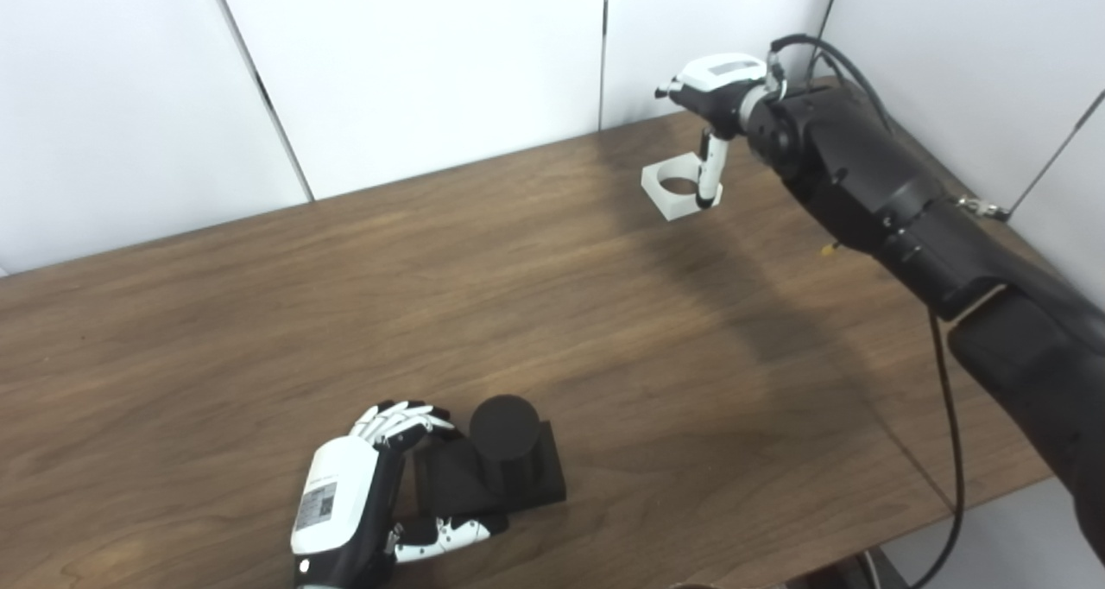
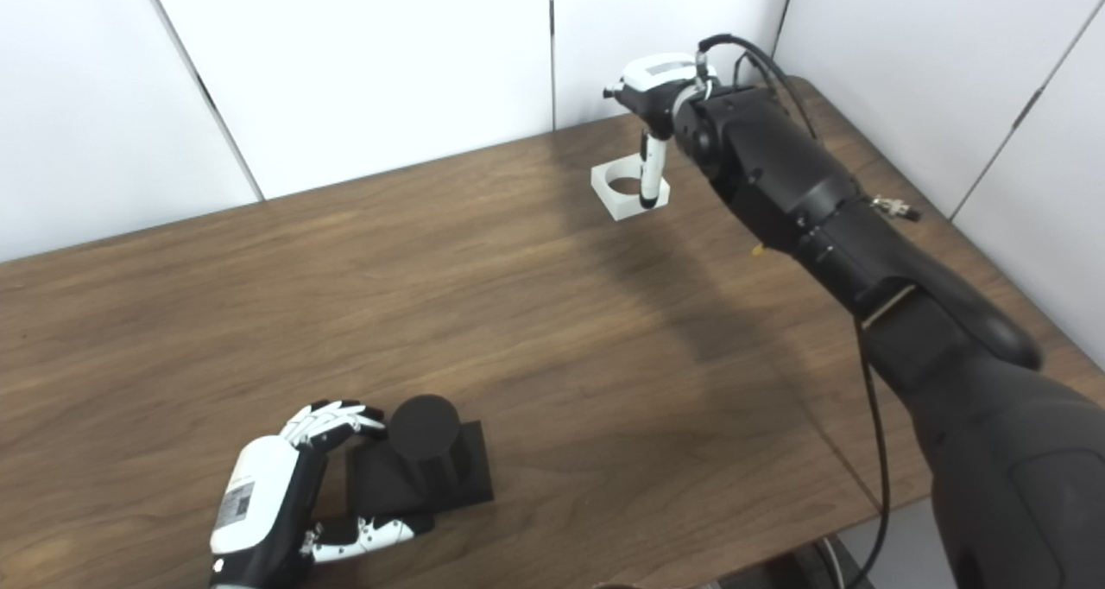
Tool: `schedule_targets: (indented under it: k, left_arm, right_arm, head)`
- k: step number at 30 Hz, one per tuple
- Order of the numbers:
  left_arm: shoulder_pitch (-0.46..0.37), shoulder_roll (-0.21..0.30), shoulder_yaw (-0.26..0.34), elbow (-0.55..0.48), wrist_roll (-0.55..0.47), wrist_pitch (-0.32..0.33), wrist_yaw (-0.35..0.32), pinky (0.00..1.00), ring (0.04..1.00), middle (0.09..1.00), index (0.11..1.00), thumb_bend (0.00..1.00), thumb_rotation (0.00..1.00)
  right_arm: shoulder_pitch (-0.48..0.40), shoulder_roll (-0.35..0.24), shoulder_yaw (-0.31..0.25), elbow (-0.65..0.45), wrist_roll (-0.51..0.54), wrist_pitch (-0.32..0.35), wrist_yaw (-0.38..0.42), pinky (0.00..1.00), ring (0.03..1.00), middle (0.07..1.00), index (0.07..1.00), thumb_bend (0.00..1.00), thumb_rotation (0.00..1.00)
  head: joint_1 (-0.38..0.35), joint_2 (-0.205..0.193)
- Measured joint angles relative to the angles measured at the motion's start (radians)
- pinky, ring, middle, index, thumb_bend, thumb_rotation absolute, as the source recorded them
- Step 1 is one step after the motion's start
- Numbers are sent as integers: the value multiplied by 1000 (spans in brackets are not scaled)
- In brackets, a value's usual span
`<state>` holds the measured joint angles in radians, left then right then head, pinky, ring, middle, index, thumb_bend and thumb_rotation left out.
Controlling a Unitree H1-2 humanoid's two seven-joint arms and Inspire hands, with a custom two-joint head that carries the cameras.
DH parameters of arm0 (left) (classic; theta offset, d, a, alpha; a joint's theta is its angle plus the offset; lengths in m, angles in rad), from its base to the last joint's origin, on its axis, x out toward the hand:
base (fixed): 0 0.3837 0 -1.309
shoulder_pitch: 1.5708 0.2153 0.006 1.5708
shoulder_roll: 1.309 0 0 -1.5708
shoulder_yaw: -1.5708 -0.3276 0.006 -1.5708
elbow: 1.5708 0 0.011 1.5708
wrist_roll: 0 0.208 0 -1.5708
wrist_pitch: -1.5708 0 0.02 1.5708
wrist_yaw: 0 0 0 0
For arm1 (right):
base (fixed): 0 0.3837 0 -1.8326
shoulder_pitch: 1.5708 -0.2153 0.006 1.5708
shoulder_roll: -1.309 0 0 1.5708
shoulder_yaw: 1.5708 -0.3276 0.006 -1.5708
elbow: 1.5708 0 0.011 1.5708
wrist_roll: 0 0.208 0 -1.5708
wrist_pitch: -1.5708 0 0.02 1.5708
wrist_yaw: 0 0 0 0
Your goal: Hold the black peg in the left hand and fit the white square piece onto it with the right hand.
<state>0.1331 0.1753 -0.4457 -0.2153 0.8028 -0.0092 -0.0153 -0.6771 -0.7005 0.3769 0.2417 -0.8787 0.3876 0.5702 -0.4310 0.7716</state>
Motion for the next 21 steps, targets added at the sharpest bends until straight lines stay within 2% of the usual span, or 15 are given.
schedule_targets:
  k: [11,21]
  left_arm:
    - [4,1,-2,-5,17,3,-4,889,826,752,486,518,44]
    - [22,0,-1,-34,17,18,-29,896,824,749,486,518,43]
  right_arm:
    - [2,39,1,8,5,-1,-3,1000,1000,1000,968,964,165]
    - [5,40,19,36,2,-7,-3,1000,1000,1000,965,940,158]
  head:
    - [20,12]
    - [24,28]
